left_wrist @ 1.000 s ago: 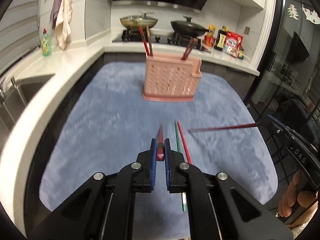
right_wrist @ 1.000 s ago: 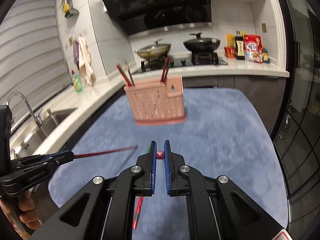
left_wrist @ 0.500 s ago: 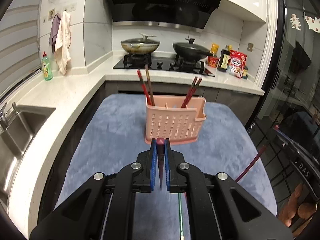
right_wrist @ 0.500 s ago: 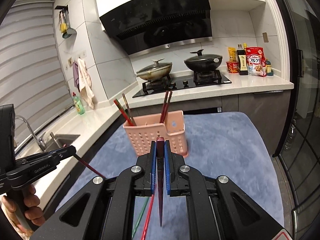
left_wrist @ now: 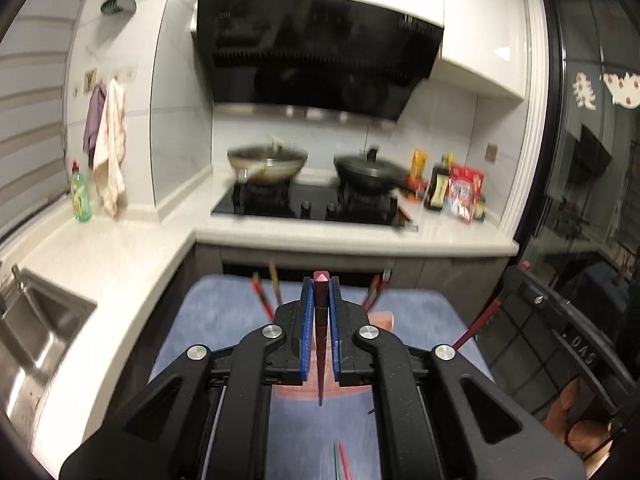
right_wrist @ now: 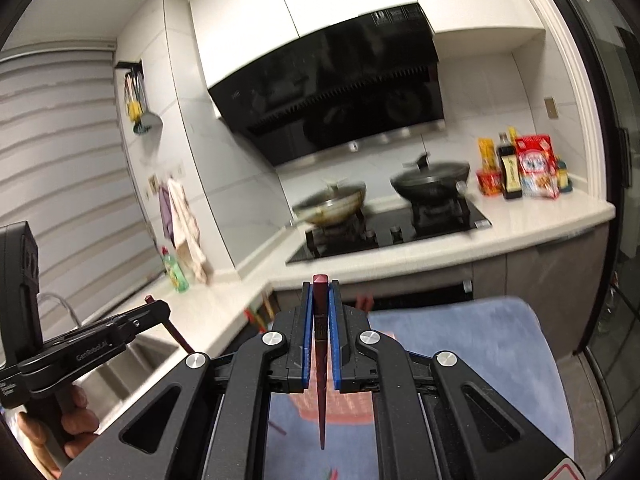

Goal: Organize utensils
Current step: 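Lower both held chopsticks into the pink holder and open both tools, then move both open tools back over the green and red chopsticks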

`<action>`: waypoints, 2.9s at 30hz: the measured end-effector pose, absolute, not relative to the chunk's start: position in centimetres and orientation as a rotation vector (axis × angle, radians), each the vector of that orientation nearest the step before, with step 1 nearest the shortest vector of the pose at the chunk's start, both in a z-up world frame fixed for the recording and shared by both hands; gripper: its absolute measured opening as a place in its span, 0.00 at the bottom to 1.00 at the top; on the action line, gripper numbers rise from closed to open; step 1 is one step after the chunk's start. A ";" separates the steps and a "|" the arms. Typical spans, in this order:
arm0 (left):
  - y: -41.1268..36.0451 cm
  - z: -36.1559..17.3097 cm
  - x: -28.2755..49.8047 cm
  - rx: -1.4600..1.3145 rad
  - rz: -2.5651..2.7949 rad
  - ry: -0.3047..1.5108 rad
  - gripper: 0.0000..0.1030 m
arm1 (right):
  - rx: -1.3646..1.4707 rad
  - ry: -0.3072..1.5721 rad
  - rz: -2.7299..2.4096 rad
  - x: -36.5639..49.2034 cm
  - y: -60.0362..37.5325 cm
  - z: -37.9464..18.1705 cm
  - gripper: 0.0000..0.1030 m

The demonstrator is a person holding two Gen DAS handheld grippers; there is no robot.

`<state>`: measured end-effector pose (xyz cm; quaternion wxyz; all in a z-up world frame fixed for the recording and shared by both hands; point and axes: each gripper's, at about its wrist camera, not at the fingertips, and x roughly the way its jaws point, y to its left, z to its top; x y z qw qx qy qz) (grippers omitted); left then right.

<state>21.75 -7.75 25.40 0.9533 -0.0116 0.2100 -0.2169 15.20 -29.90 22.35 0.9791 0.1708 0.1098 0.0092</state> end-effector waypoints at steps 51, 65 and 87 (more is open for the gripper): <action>-7.0 19.9 27.2 -0.010 -0.254 0.476 0.63 | 0.287 0.347 0.001 21.6 -29.3 18.3 0.37; -3.3 13.9 19.6 0.035 -0.215 0.604 0.63 | 0.211 0.436 0.001 11.5 -24.5 14.7 0.45; -0.3 2.0 10.9 0.063 -0.181 0.799 0.63 | 0.176 0.754 -0.044 2.4 -18.9 -0.8 0.45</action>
